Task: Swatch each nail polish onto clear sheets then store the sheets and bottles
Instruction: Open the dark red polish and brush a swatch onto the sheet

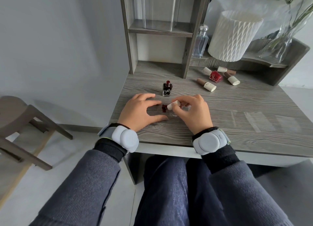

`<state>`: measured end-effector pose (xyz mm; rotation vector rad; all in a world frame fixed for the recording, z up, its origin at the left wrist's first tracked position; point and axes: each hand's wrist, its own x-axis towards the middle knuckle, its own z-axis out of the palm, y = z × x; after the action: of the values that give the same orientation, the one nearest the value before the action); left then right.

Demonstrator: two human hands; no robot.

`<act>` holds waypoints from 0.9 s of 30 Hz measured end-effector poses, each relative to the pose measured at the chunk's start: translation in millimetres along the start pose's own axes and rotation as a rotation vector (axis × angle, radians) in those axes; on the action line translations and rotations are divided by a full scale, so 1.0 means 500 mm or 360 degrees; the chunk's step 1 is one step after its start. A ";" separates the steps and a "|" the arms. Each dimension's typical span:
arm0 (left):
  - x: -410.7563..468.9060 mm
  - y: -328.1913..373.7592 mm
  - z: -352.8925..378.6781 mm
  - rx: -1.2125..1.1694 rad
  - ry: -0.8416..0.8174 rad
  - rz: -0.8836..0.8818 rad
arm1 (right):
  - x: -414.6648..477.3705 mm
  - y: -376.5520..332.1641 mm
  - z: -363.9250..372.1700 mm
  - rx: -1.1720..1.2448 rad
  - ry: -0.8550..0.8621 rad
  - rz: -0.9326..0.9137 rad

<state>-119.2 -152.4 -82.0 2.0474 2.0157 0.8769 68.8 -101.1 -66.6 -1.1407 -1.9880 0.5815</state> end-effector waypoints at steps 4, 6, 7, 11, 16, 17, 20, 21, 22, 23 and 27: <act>0.000 0.001 -0.001 0.0012 -0.0011 -0.0005 | -0.001 -0.003 0.000 0.0026 -0.0013 0.0027; 0.000 0.002 -0.002 0.0006 -0.0015 -0.0006 | -0.002 -0.008 -0.003 0.0037 -0.0011 0.0021; 0.000 0.002 -0.003 0.0002 -0.0012 -0.0006 | -0.003 -0.009 -0.004 0.0045 -0.0007 0.0013; -0.001 0.001 -0.002 0.0004 -0.0013 -0.0011 | -0.002 -0.003 -0.005 0.0108 0.0070 -0.0050; 0.000 0.004 -0.004 0.0032 -0.0042 -0.0023 | -0.001 0.003 -0.002 0.0046 0.0074 -0.0079; 0.000 0.004 -0.004 0.0028 -0.0046 -0.0028 | -0.001 0.003 -0.002 0.0041 0.0060 -0.0066; -0.001 0.005 -0.006 0.0028 -0.0047 -0.0030 | -0.002 0.003 0.000 0.0013 0.0010 -0.0040; -0.001 0.006 -0.006 0.0029 -0.0048 -0.0029 | -0.003 0.002 0.000 0.0012 0.0003 -0.0036; 0.000 0.005 -0.005 0.0028 -0.0048 -0.0029 | -0.003 0.001 0.000 0.0018 0.0001 -0.0035; 0.000 0.005 -0.004 0.0023 -0.0047 -0.0030 | -0.004 -0.001 -0.001 0.0023 -0.0006 -0.0031; 0.001 0.004 -0.002 0.0015 -0.0021 -0.0032 | -0.003 -0.007 -0.004 0.0053 -0.0011 0.0007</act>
<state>-118.0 -152.5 -80.1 2.0284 2.0339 0.8500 68.9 -104.1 -63.5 -1.1244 -1.9747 0.6193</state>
